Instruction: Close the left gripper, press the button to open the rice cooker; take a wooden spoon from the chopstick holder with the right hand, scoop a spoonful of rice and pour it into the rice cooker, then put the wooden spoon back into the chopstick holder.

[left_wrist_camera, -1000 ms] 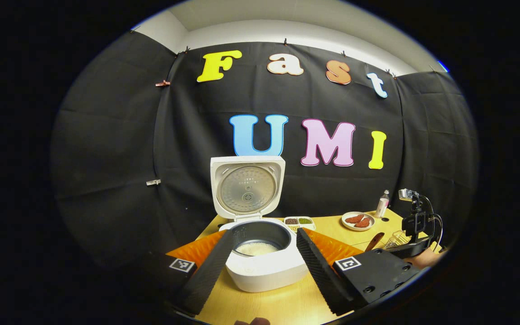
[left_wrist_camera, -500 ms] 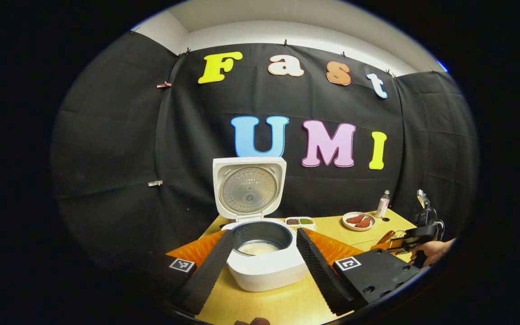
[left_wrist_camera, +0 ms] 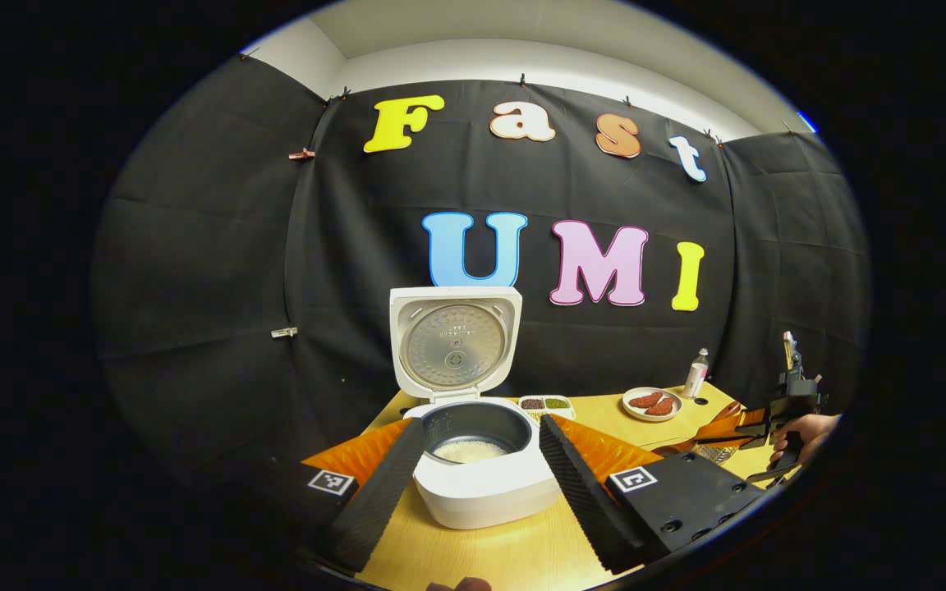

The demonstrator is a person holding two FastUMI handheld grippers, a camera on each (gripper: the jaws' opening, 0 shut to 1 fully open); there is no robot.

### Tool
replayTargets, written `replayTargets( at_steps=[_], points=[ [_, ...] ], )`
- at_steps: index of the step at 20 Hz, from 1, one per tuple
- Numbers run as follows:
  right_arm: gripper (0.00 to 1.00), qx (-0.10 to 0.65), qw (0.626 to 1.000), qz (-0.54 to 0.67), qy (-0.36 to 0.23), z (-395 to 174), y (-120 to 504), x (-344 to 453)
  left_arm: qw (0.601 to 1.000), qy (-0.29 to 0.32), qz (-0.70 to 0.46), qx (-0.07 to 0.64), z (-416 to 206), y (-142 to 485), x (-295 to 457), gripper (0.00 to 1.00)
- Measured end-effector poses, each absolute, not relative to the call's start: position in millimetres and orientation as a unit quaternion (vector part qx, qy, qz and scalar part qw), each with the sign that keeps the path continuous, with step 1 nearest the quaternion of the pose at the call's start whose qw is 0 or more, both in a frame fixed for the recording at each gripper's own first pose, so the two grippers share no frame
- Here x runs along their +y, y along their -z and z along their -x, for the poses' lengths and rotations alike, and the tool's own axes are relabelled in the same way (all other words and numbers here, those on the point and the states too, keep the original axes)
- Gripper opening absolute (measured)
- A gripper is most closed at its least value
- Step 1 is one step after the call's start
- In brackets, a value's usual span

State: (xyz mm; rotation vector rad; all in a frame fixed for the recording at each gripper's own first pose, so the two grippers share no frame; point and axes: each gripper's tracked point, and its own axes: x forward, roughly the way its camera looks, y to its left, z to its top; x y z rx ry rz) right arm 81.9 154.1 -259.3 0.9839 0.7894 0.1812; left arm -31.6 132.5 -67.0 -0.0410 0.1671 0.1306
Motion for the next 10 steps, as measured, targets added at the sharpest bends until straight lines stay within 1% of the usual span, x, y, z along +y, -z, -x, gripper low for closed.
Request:
replayTargets(
  at_steps=[3,5,10],
  points=[
    [0.08,0.375,0.787,-0.482,-0.083,-79.6,245.5,153.3,0.994,-0.065,0.024,0.084,33.2,68.7,132.5,0.97],
    [0.08,0.382,0.770,-0.503,-0.088,-80.1,232.0,161.0,0.994,-0.066,0.027,0.085,32.6,70.6,133.6,0.97],
    [0.08,0.372,0.752,-0.525,-0.140,-90.6,176.9,199.2,0.993,-0.072,0.032,0.085,32.7,74.1,140.1,0.97]
  ],
)
